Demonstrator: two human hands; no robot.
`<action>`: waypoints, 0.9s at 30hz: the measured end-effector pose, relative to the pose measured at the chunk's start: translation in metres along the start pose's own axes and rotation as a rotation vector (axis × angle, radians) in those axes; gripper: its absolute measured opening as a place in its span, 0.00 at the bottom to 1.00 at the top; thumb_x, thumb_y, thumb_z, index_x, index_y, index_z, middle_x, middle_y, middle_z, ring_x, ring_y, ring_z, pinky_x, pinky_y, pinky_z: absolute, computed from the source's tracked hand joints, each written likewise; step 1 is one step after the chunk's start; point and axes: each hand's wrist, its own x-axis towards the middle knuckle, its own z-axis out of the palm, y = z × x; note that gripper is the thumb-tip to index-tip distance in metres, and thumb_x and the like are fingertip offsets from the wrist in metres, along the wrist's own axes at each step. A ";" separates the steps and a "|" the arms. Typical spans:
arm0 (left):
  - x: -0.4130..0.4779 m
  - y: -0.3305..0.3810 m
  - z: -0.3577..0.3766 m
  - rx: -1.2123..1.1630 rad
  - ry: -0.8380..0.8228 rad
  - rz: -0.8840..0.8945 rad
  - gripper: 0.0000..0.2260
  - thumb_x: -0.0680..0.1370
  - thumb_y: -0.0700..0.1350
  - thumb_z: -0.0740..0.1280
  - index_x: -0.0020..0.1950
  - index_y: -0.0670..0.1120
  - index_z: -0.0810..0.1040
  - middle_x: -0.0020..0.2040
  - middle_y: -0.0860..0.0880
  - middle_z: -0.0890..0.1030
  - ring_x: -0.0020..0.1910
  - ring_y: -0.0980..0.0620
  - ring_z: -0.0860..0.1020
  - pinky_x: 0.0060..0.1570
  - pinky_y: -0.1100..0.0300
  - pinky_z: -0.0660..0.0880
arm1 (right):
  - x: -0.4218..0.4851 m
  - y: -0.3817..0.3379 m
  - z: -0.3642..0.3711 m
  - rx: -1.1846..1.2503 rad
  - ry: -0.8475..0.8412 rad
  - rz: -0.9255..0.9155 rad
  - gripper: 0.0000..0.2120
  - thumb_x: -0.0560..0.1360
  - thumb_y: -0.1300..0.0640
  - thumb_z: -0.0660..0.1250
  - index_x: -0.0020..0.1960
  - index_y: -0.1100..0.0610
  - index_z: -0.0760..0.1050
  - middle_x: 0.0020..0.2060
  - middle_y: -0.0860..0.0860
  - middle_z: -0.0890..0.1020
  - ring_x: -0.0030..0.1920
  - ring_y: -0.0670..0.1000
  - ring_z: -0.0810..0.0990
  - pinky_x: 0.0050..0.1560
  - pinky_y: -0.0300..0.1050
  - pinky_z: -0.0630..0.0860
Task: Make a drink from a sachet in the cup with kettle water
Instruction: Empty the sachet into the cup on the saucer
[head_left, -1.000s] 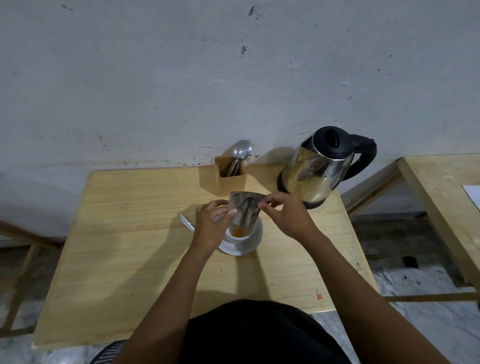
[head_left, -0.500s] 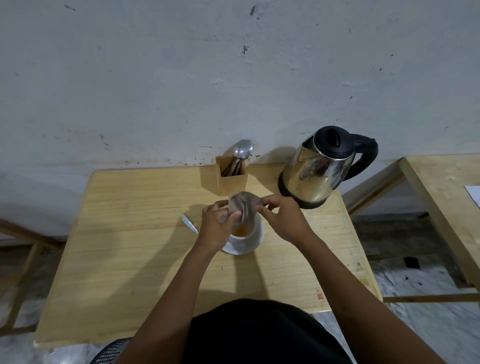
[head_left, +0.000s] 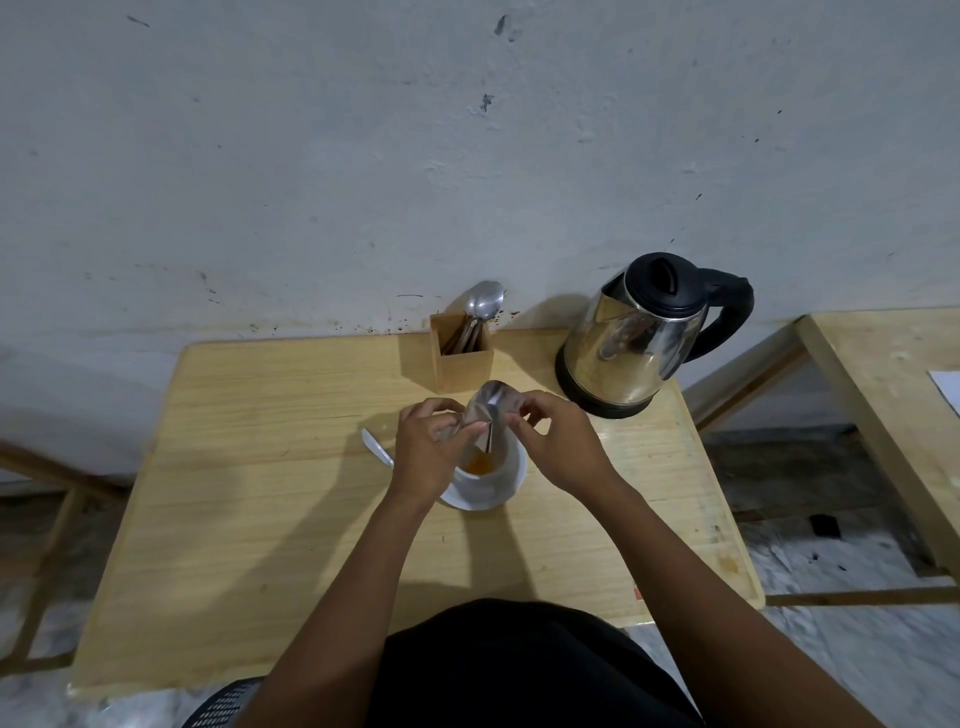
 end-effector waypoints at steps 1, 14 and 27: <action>0.000 0.000 0.000 0.002 -0.016 0.001 0.09 0.72 0.50 0.72 0.45 0.46 0.86 0.53 0.54 0.80 0.62 0.49 0.69 0.58 0.58 0.66 | 0.000 -0.001 -0.001 0.017 -0.020 -0.008 0.07 0.76 0.53 0.68 0.54 0.50 0.80 0.42 0.42 0.81 0.42 0.44 0.78 0.45 0.43 0.77; -0.001 0.009 -0.005 -0.009 0.066 -0.039 0.12 0.68 0.49 0.76 0.42 0.40 0.84 0.41 0.56 0.75 0.51 0.53 0.70 0.46 0.67 0.66 | 0.002 -0.009 -0.005 -0.139 0.016 -0.068 0.05 0.75 0.52 0.71 0.44 0.53 0.82 0.39 0.43 0.78 0.42 0.48 0.76 0.44 0.46 0.73; -0.003 0.012 -0.005 0.004 0.033 -0.024 0.11 0.67 0.50 0.77 0.37 0.41 0.84 0.39 0.51 0.78 0.47 0.52 0.73 0.46 0.62 0.68 | -0.005 -0.009 -0.008 -0.151 0.137 -0.084 0.05 0.73 0.52 0.72 0.43 0.52 0.84 0.36 0.41 0.79 0.36 0.43 0.76 0.40 0.41 0.72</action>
